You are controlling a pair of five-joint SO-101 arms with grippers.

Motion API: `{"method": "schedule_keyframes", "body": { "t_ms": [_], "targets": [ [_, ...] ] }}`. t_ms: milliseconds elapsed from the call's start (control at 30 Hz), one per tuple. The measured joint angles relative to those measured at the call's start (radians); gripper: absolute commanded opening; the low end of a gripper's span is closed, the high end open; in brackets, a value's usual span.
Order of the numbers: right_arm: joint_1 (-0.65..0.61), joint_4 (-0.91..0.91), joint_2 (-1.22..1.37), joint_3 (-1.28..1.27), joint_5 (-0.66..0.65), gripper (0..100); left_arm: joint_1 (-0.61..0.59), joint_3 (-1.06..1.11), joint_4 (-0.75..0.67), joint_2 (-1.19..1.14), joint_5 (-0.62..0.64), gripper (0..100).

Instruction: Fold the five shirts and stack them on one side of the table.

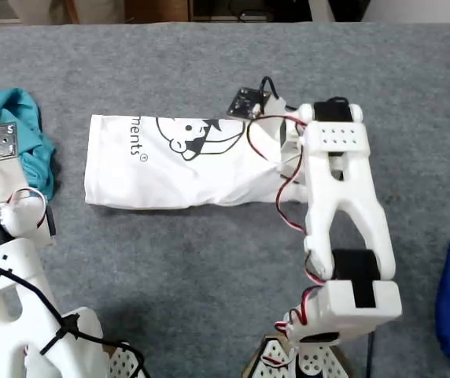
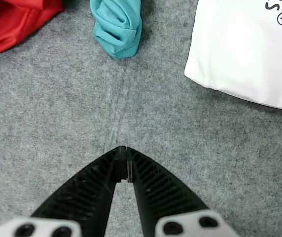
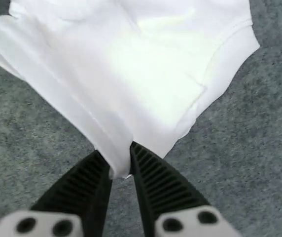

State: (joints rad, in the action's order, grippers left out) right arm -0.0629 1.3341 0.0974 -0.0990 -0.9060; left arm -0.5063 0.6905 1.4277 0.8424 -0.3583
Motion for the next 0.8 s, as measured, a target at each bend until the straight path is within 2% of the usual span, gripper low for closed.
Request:
{"method": "schedule_keyframes", "body": {
  "t_ms": [400,633,800],
  "targets": [
    [0.0,0.0,0.183,0.196,0.0,1.4,0.0,0.0,0.0,0.0,0.0,2],
    [0.0,0.0,0.253,0.269,0.0,24.7,0.0,0.0,0.0,0.0,0.0,2],
    [0.0,0.002,0.256,0.278,0.0,22.9,0.0,0.0,0.0,0.0,0.0,2]
  ]
}}
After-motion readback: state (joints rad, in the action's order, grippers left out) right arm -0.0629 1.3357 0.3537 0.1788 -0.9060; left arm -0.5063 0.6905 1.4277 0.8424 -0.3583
